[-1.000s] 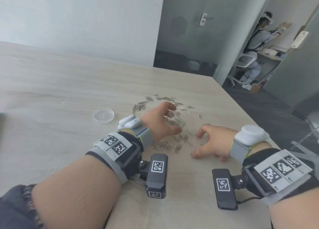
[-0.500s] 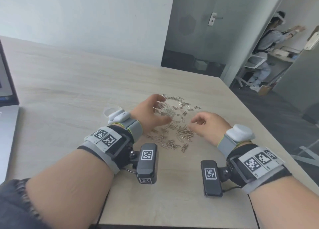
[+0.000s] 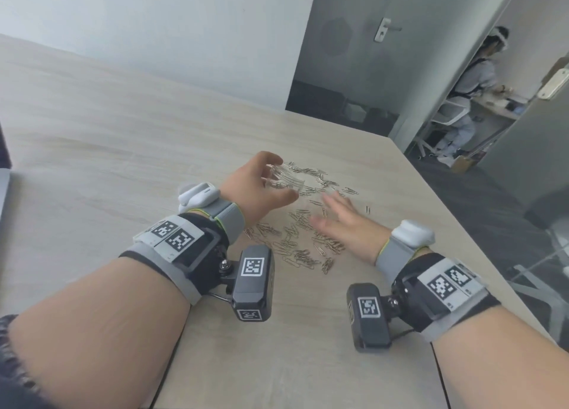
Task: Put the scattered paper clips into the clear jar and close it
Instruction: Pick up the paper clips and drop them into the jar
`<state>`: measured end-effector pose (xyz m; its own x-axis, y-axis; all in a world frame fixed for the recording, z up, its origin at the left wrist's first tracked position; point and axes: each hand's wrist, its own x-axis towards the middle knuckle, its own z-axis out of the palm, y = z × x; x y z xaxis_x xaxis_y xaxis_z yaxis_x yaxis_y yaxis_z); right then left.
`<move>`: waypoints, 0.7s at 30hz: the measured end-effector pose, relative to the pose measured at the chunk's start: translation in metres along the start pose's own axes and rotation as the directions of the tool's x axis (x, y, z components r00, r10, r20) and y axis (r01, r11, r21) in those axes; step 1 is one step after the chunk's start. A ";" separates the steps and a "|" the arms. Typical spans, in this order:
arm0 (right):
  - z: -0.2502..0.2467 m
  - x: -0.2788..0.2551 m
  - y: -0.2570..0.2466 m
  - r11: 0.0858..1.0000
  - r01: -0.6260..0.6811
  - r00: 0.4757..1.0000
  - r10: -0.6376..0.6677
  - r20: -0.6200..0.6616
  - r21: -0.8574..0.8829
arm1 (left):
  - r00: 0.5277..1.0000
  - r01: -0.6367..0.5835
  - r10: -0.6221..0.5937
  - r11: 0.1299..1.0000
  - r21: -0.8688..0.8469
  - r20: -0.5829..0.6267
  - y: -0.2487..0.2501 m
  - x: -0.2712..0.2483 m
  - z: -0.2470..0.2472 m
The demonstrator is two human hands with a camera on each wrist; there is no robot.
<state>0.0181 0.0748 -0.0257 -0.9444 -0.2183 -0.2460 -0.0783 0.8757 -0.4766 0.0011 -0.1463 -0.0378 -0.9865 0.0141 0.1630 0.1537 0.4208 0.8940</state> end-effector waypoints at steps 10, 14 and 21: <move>-0.011 0.037 0.035 0.939 -0.171 0.982 0.185 0.022 -0.298 | 1.000 0.018 -0.017 1.000 -0.019 0.001 0.000 0.002 -0.003; -0.004 0.031 0.019 0.972 0.040 0.986 -0.001 0.166 -0.232 | 0.999 0.034 -0.035 0.998 -0.051 -0.015 -0.001 0.005 -0.005; -0.036 0.067 0.029 0.978 -0.170 0.985 0.164 -0.059 -0.119 | 0.999 0.043 -0.044 0.998 -0.050 -0.015 -0.001 0.007 -0.007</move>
<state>-0.0591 0.1011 -0.0254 -0.9617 -0.0458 -0.2703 0.0462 0.9449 -0.3242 -0.0057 -0.1529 -0.0346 -0.9913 -0.0184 0.1300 0.1137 0.3754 0.9199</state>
